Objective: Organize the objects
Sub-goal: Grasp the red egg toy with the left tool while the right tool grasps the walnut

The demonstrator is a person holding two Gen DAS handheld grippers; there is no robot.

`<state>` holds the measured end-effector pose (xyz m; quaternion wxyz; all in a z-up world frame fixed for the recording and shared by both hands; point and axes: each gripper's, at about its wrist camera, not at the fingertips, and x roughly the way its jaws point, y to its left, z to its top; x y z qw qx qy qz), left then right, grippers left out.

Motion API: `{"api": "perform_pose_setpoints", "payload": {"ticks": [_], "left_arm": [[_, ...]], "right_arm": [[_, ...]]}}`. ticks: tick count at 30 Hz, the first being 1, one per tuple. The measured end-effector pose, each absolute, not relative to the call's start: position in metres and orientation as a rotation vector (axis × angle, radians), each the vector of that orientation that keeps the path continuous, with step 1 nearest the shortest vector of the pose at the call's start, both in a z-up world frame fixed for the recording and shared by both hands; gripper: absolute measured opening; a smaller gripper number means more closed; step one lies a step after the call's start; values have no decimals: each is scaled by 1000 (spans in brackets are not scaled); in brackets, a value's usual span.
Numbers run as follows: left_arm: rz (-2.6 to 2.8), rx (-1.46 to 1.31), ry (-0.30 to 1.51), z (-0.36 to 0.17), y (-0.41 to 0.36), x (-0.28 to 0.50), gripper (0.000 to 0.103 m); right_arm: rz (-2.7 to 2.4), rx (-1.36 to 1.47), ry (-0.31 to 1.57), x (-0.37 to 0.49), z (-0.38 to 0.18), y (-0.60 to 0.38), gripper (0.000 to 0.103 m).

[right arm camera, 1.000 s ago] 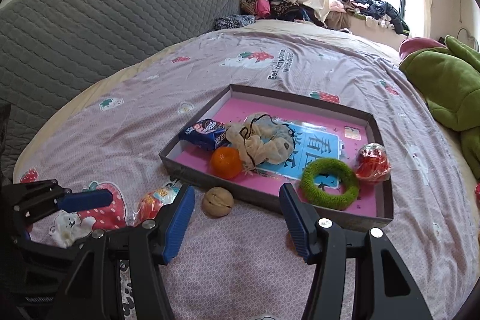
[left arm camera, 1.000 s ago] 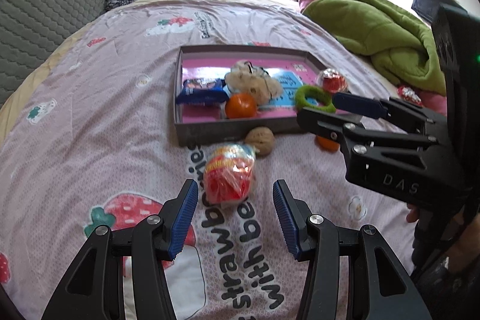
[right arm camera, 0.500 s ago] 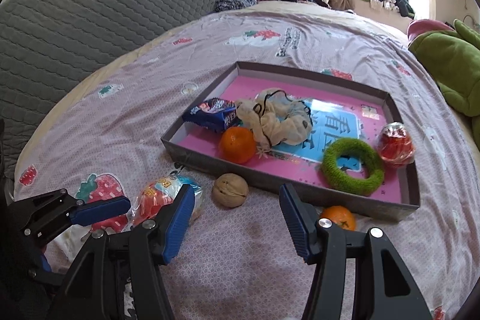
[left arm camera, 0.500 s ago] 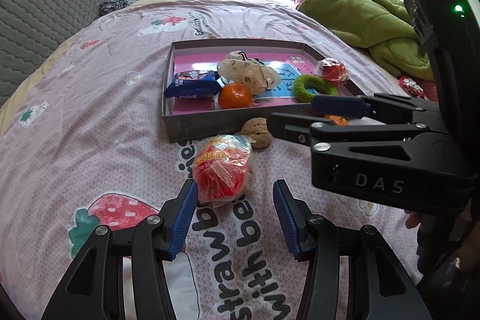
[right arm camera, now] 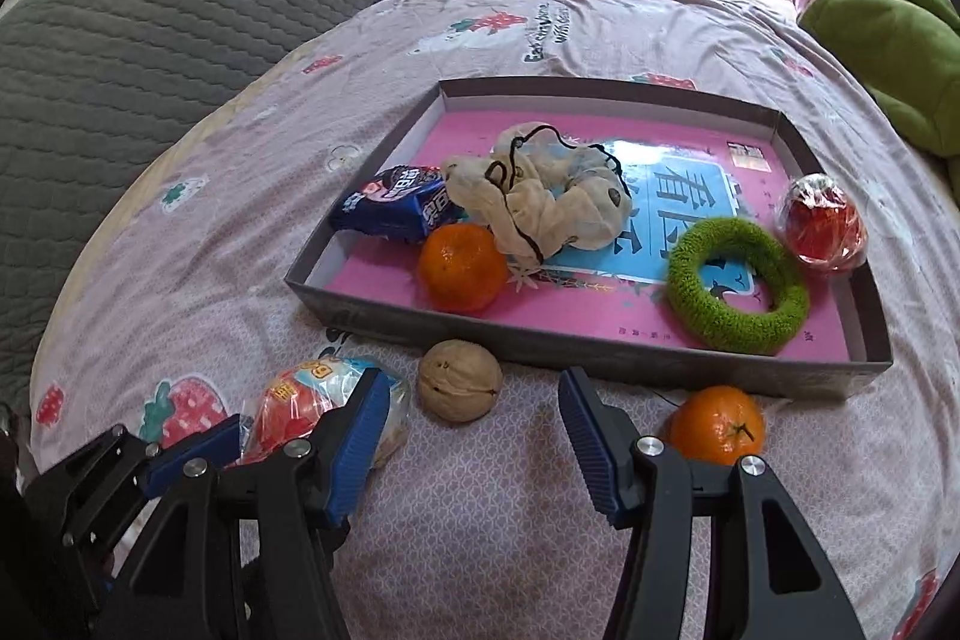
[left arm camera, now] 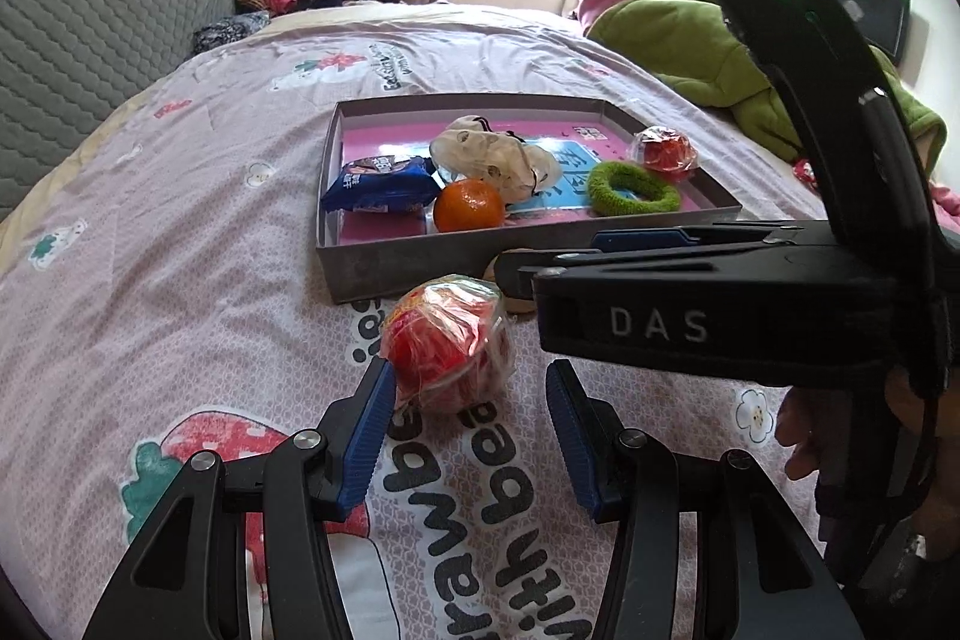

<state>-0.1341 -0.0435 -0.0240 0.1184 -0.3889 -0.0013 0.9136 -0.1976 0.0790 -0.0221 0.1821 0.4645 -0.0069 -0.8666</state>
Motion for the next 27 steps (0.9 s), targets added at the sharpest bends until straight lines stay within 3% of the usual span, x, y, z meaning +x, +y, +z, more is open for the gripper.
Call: {"api": "perform_pose_setpoints", "payload": {"ticks": [18,27], "left_arm": [[2742,-1166,-27,-32,-60,-165,55],[2729,-1159,-35,-36,-65,-179,59]], "right_arm": [[-2288,1454,-371,-228,-37,89,58],[-2254,1470,-394,-229,-42,86,46]]}}
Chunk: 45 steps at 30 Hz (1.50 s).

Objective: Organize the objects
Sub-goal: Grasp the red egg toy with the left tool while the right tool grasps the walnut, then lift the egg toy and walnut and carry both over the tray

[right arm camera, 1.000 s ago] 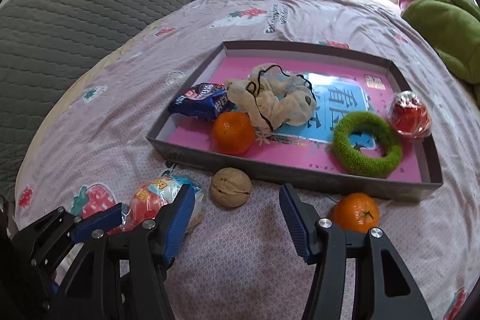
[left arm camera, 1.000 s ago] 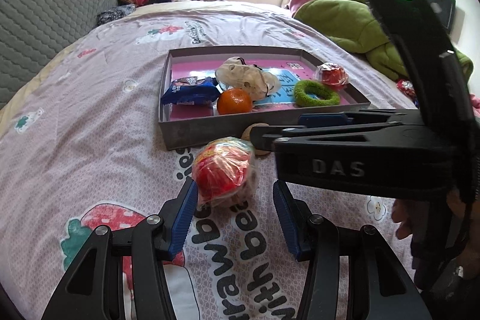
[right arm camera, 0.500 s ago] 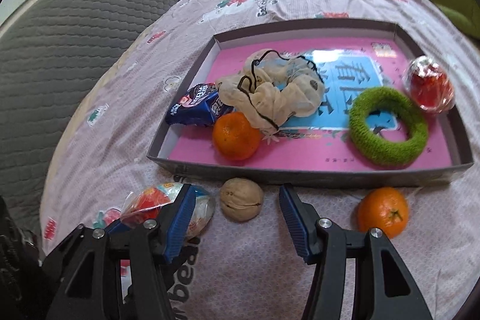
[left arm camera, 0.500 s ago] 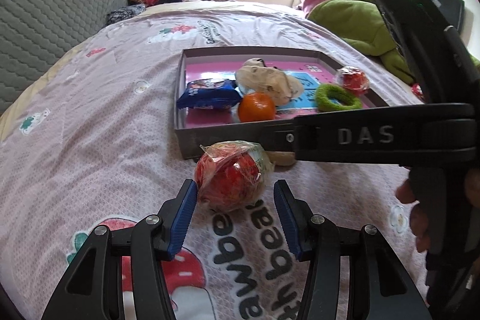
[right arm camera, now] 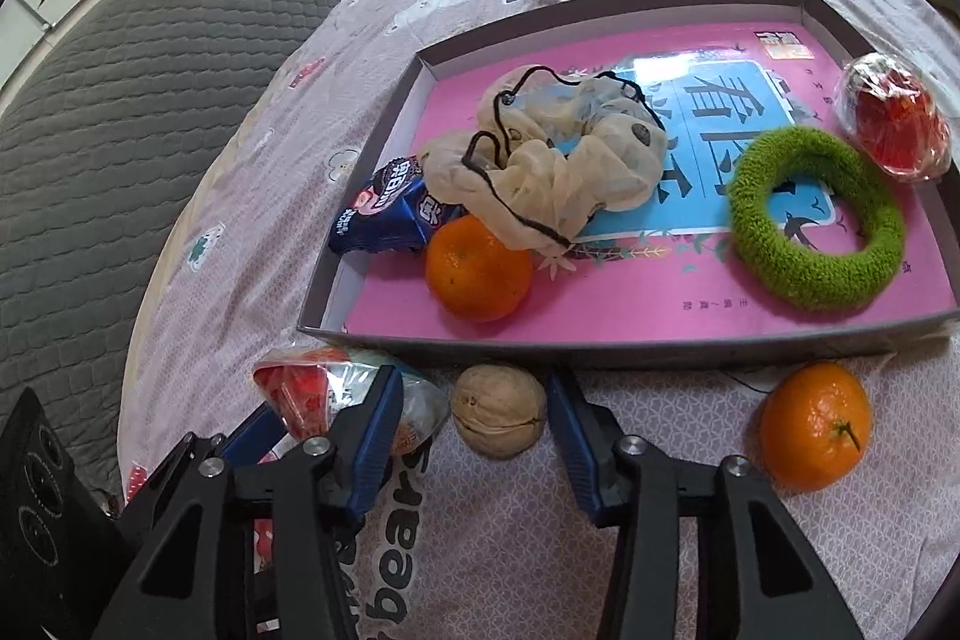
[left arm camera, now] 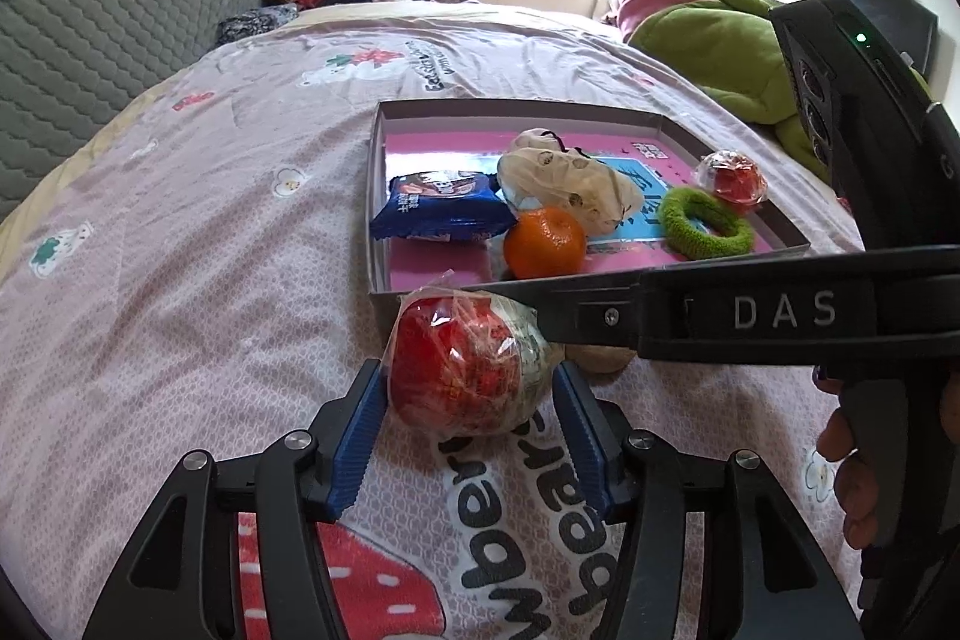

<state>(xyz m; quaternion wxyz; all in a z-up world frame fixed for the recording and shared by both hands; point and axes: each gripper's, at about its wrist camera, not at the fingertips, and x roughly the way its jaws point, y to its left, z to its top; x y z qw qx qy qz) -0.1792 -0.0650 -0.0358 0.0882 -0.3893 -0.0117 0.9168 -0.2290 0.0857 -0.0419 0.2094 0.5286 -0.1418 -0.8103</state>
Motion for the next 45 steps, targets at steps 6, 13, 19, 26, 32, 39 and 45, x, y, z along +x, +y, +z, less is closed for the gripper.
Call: {"api": "perform_pose_setpoints", "payload": {"ticks": [6,13,19,26,32,39,45], "left_arm": [[2715,-1150,-43,-37,-65,-185,63],[2661,-1152,-123,-44,-68,-192,62],[2663,-1169,-116,-42,-71,-190,61],[2699,-1172,-58,-38,-70,-183,61],[2703,-1167,-42,-38,-69,-184,59],[2702,-1120,-58,-31,-70,-181,59],[2711,-1085,-73,-23,-72,-179,59]], "right_arm": [[-2263,1443,-356,-226,-37,80,35],[-2271,1438,-362,-227,-39,85,28],[-2250,1434,-406,-227,-42,91,28],[-2258,1409,-413,-223,-37,95,28],[-2268,1377,-399,-219,-29,97,28],[-2282,1353,-390,-218,-20,99,28],[-2296,1334,-403,-221,-12,106,28]]}}
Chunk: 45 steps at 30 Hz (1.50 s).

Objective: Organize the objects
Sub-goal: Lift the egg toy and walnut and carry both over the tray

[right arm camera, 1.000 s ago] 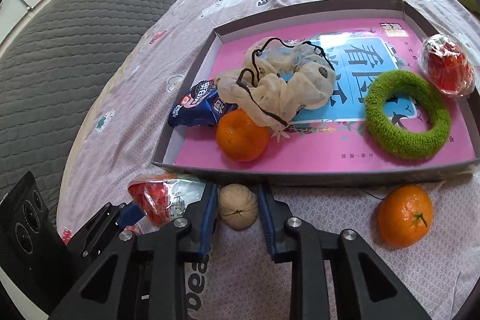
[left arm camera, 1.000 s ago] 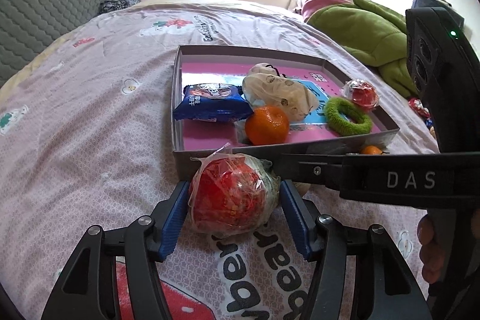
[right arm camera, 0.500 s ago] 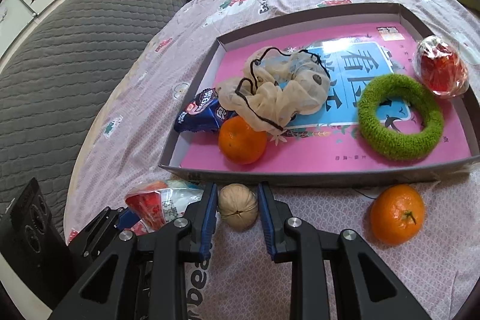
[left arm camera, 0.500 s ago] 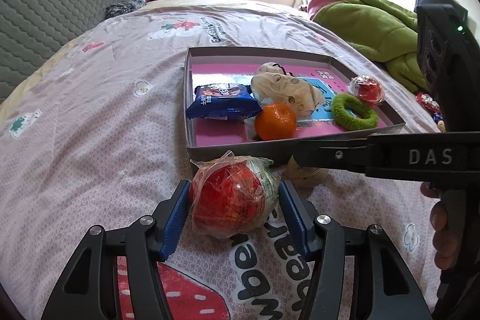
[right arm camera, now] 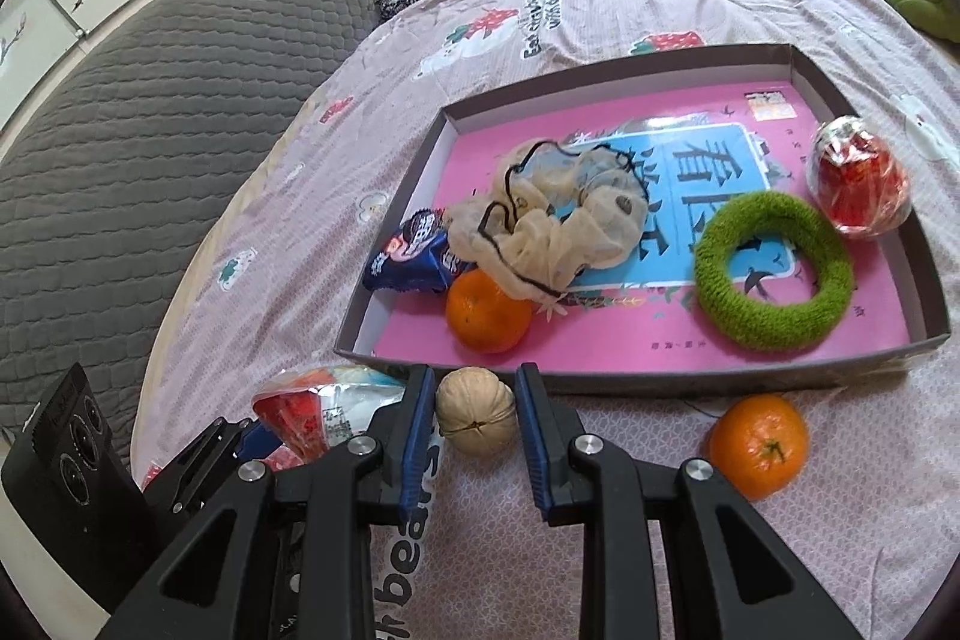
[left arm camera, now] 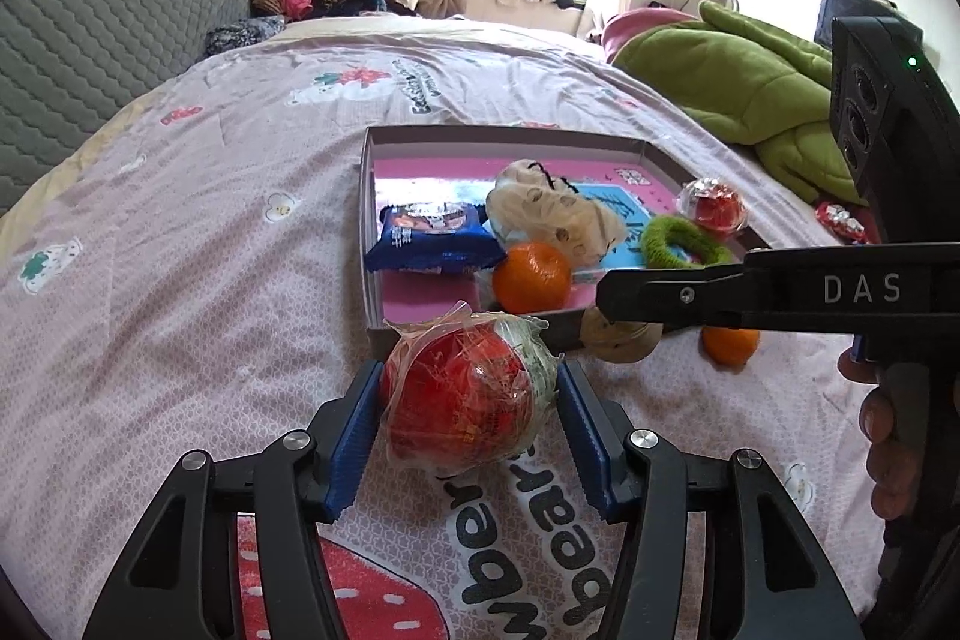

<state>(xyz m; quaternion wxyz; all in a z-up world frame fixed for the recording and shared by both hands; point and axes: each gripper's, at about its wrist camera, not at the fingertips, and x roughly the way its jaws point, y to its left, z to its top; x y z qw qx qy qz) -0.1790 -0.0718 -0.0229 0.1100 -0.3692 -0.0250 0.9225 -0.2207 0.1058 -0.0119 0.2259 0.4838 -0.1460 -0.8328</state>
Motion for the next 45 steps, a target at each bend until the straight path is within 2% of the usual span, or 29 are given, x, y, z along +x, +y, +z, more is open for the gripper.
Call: {"api": "perform_pose_setpoints", "payload": {"ticks": [29,45], "left_arm": [[2766,-1001,-85,31,-42,-219,59],[2753,-1006,-60,39,-17,-240,59]], "right_arm": [[-2446,1231,-375,-239,29,161,28],[-2518,1196,-308,-242,35,185,28]]}}
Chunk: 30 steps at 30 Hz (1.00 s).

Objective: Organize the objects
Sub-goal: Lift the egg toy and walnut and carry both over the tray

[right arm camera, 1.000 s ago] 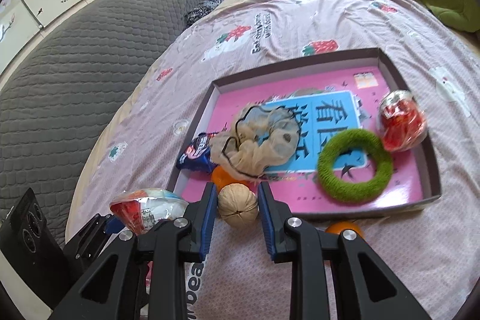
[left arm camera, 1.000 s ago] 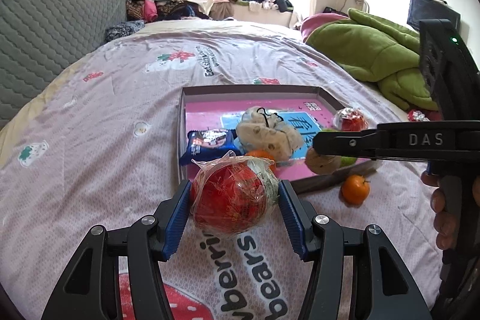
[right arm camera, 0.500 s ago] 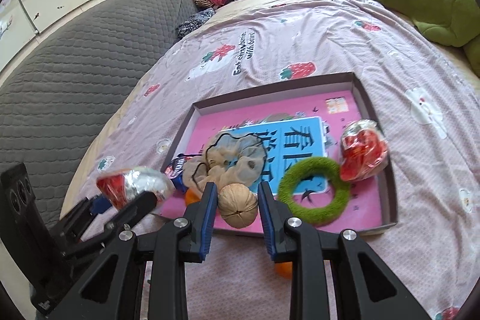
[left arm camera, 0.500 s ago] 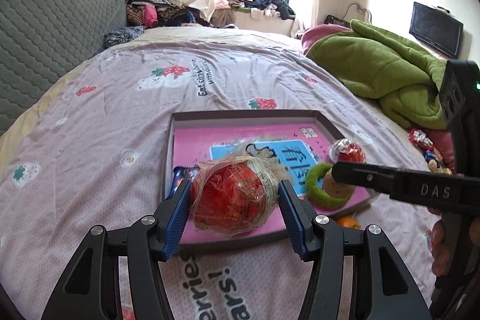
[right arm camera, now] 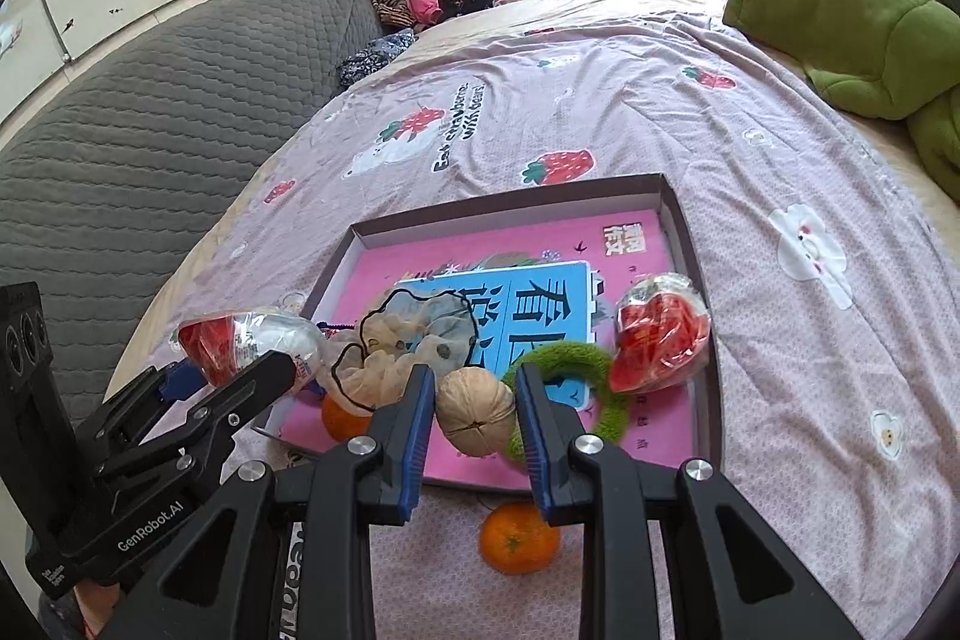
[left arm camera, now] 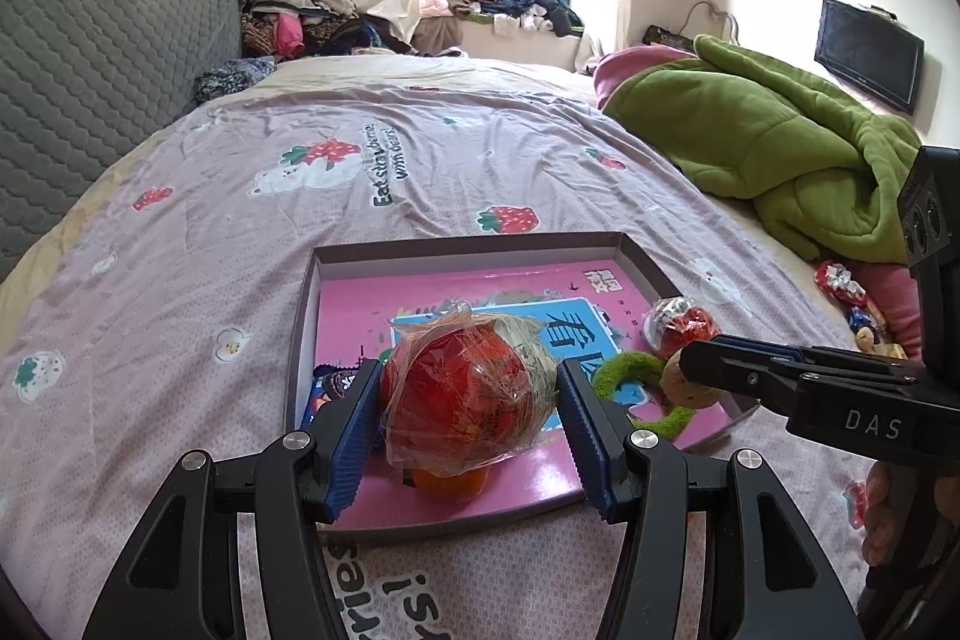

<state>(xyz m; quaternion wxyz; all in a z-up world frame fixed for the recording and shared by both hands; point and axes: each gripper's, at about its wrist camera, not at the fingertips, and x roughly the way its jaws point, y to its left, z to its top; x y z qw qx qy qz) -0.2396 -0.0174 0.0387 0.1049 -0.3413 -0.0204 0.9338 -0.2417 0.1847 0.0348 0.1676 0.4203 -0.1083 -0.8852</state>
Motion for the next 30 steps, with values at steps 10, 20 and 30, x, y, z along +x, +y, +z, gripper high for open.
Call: {"api": "perform_pose_setpoints", "payload": {"ticks": [10,20,30], "left_arm": [[2776,-1014,-55,42,-18,-246,59],[2788,-1016,-35,41,-12,-252,59],[2800,-1023,-45,41,-14,-259,59]], "right_arm": [[-2541,1153,-276,-244,39,189,28],[-2571,1110,-247,-247,44,193,28],[-2604,1075,-212,-249,48,196,28]]}}
